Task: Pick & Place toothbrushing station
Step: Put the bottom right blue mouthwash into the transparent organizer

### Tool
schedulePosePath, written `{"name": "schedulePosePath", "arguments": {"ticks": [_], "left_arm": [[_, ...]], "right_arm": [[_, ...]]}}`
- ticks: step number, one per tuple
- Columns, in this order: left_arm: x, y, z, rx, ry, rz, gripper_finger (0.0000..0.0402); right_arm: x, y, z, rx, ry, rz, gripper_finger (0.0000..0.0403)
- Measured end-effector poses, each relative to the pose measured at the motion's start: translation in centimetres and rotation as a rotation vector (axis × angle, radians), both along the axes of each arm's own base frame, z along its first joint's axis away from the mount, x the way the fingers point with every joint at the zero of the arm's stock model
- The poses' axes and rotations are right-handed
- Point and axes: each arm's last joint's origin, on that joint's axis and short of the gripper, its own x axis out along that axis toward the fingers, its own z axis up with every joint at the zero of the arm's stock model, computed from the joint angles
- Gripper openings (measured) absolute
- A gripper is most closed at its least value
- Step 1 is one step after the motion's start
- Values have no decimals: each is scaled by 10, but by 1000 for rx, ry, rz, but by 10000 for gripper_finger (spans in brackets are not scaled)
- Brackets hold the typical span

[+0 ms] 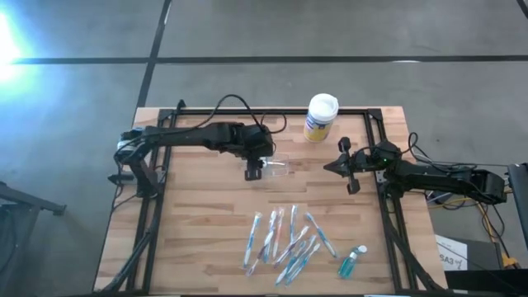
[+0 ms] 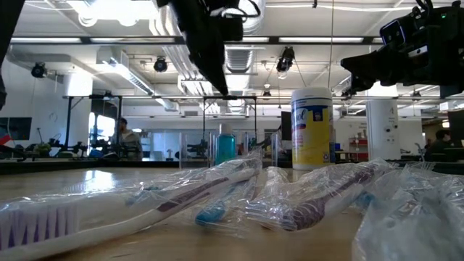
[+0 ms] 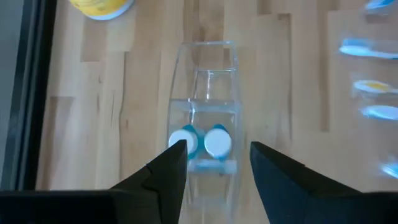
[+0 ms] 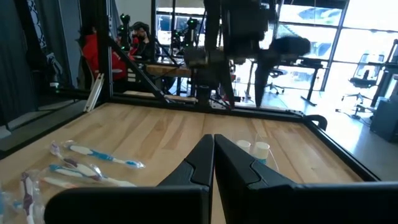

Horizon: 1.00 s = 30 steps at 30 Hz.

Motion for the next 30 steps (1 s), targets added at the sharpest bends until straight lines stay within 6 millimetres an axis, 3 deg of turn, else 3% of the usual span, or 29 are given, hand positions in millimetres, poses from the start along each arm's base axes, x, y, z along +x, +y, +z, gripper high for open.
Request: {"name": "schedulePosePath", "arguments": {"ticks": [4, 7, 11, 16, 22, 27, 30], "left_arm": [[-14, -7, 25, -16, -120, -40, 164], [-28, -13, 43, -79, -347, -122, 132], [-55, -18, 47, -128, -600, -186, 72], [-98, -21, 20, -116, -713, -167, 8], [-142, -27, -23, -80, -855, -164, 9], [-167, -28, -76, -56, -971, -148, 5], [-179, -23, -97, -69, -1007, -95, 4]], "right_arm": [[0, 0, 0, 0, 0, 0, 8], [0, 0, 0, 0, 0, 0, 8], [0, 0, 0, -1, 0, -1, 8], [0, 0, 0, -23, -4, -16, 8], [0, -2, 6, -45, -56, -87, 8], [1, -4, 10, -48, -73, -110, 8], [1, -4, 12, -37, -77, -108, 8]]}}
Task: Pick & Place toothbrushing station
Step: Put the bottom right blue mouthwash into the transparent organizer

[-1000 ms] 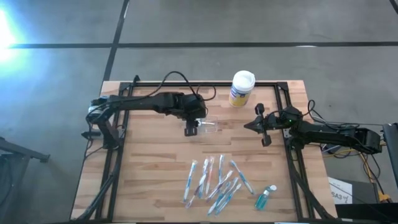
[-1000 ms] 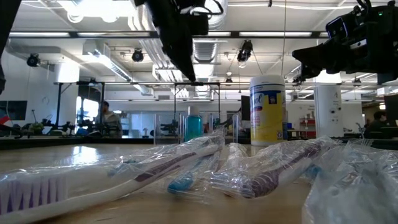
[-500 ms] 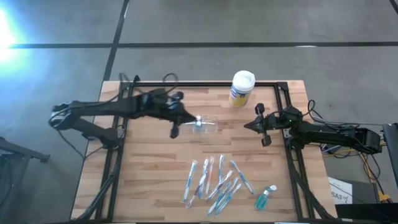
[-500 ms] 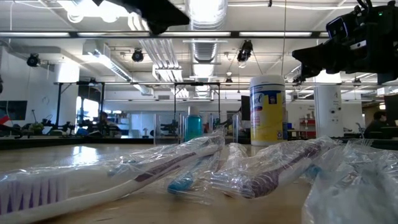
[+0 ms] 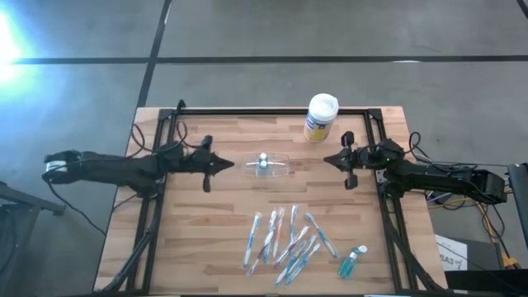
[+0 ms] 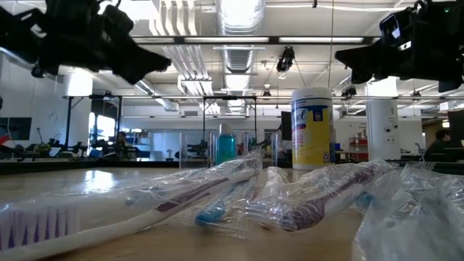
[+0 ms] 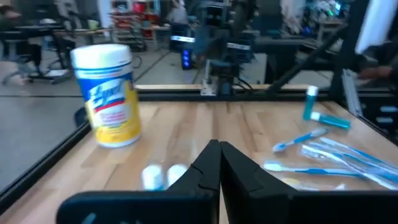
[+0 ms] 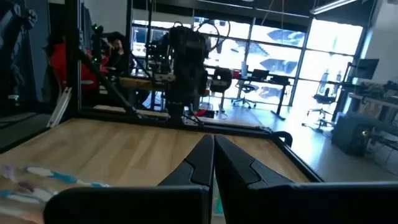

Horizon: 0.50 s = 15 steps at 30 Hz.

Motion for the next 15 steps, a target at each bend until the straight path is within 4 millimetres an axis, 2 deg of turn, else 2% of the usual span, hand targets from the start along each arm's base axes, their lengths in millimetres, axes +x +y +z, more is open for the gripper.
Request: {"name": "schedulePosePath", "arguments": {"ticks": [4, 8, 12, 15], "left_arm": [[-12, 7, -23, -43, 42, 60, 3], [-21, 11, -36, -51, 1, 95, 2], [-29, 9, -43, -51, -75, 77, 2], [-30, 11, -46, -55, -51, 66, 2]], "right_arm": [[1, -2, 4, 104, -5, -29, 8], [6, -7, 13, 176, -2, -129, 8], [16, -10, 31, 230, 88, -131, 8], [24, -9, 46, 247, 210, -148, 8]]}}
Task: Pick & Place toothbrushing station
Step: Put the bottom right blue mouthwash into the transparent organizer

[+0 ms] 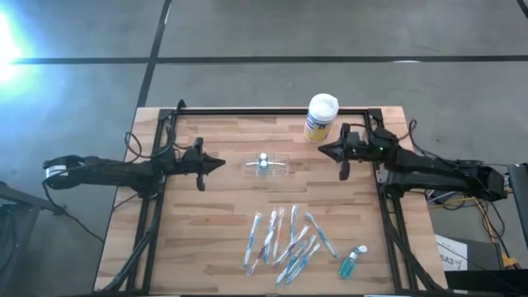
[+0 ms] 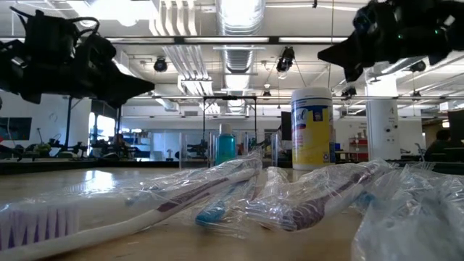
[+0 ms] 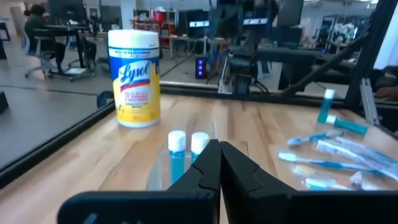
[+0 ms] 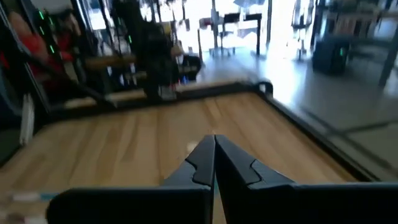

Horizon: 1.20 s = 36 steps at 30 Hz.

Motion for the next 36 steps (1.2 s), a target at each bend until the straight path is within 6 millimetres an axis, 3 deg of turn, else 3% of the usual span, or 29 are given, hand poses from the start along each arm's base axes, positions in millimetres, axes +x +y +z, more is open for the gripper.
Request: {"name": "schedulePosePath", "arguments": {"ticks": [6, 13, 18, 23, 28, 33, 36], "left_arm": [[-1, 2, -3, 15, 28, 14, 11], [-2, 3, -1, -33, 5, 68, 8], [-2, 3, -7, -87, 66, 68, 5], [-2, 3, -10, -102, 88, 68, 18], [-2, 3, -9, -159, 76, 68, 21], [-2, 3, -9, -145, 84, 63, 14], [-2, 3, -10, -145, 87, 63, 10]], "right_arm": [[6, 13, 41, 104, 298, -25, 8], [-7, 48, 83, 324, 662, -26, 8], [-17, 74, 100, 397, 821, -14, 8], [-24, 104, 97, 427, 924, -23, 8], [-35, 135, 80, 414, 957, -33, 8], [-56, 149, 69, 482, 957, -128, 8], [-59, 159, 64, 557, 976, -146, 8]]}}
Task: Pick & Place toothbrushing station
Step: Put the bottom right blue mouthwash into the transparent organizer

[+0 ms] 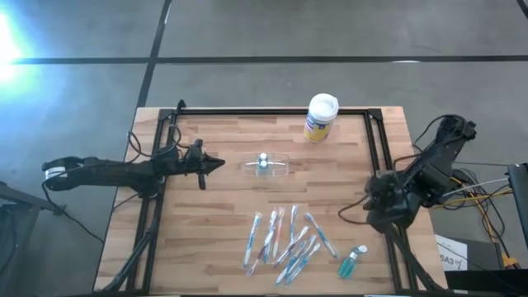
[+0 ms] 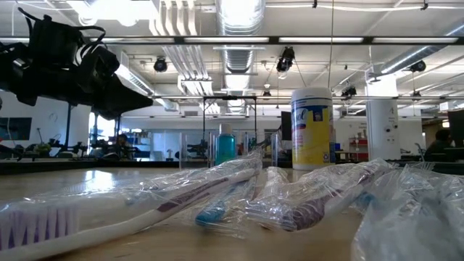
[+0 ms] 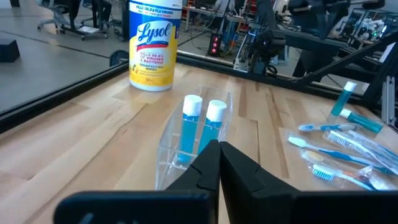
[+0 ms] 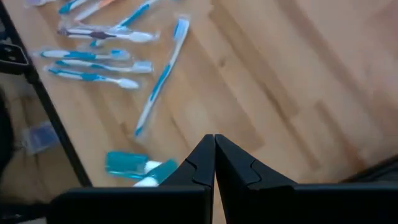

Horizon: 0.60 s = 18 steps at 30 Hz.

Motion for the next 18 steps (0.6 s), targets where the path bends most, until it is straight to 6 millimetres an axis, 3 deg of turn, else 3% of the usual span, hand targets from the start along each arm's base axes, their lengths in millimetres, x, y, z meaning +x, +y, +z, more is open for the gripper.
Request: {"name": "schedulePosePath", "arguments": {"ticks": [7, 13, 18], "left_arm": [[0, 0, 0, -6, -1, -1, 12], [0, 0, -1, -13, 4, -10, 15], [0, 0, -1, -13, 3, -10, 9]], "right_arm": [[14, 30, -13, 104, 88, -13, 32], [29, 54, -30, 133, 172, -9, 106], [38, 69, -31, 177, 219, 2, 177]]}}
